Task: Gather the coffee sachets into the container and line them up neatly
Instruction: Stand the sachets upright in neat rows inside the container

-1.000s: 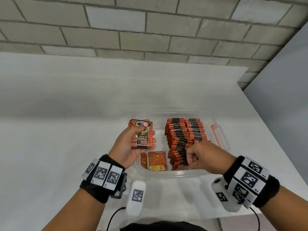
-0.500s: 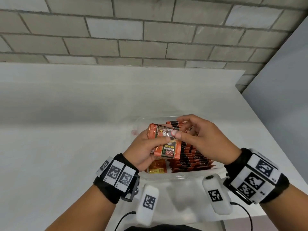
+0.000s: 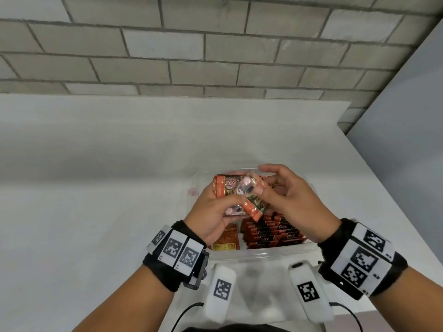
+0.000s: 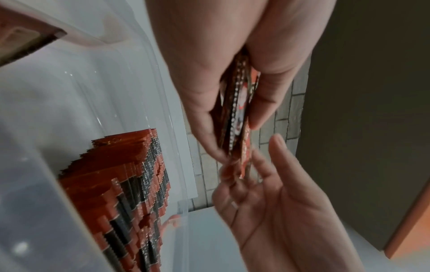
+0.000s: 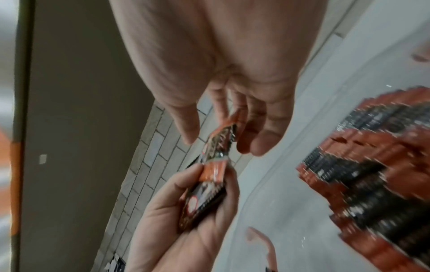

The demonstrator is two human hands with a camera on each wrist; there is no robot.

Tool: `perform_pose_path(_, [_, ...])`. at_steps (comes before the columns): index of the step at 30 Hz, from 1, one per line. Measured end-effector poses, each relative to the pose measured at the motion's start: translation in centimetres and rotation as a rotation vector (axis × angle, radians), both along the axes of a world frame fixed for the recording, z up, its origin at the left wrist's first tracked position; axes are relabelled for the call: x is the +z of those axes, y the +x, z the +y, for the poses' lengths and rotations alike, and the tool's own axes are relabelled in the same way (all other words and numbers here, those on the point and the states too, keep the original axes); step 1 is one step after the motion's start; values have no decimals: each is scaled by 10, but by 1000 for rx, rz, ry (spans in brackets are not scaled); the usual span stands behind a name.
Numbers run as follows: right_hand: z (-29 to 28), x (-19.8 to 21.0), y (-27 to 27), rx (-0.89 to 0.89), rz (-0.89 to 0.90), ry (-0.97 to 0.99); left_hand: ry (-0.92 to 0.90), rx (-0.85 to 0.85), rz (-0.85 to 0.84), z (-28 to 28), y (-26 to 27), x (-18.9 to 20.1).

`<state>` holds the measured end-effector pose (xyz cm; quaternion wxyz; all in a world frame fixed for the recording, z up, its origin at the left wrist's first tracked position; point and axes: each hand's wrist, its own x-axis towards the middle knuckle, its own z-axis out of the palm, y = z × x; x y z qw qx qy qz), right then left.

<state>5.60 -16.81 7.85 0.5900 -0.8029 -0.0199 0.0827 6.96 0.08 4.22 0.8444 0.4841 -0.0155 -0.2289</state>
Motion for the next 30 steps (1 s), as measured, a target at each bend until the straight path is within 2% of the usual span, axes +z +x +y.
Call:
perform_pose_path(3, [-2, -5, -6, -49, 120, 163, -36, 33, -21, 2, 0, 0])
perform_pose_path(7, [-10, -3, -6, -104, 99, 283, 9, -28, -35, 7, 0, -5])
perform_pose_path(9, [-18, 4, -6, -140, 86, 302, 2, 8, -19, 14, 0, -7])
perform_pose_path(10, [-22, 8, -6, -139, 73, 252, -5, 47, -1, 19, 1, -8])
perform_pose_path(12, [-33, 10, -9, -57, 32, 3, -33, 127, 41, 29, 3, -12])
perform_pose_path(15, [-43, 1, -14, 211, 11, -485, -60, 177, 83, 40, 3, -20])
perform_pose_path(16, [-43, -3, -15, 280, 16, -559, -58, 181, 89, 41, 3, -21])
perform_pose_path(20, [-30, -15, -19, 382, 109, -479, -32, 179, 82, 39, 2, -23])
perform_pose_path(25, [-28, -36, -20, 399, -74, -703, -4, 190, 81, 38, 2, -24])
perform_pose_path(30, [-27, -40, -22, 377, -195, -826, 13, 189, 90, 38, 3, -25])
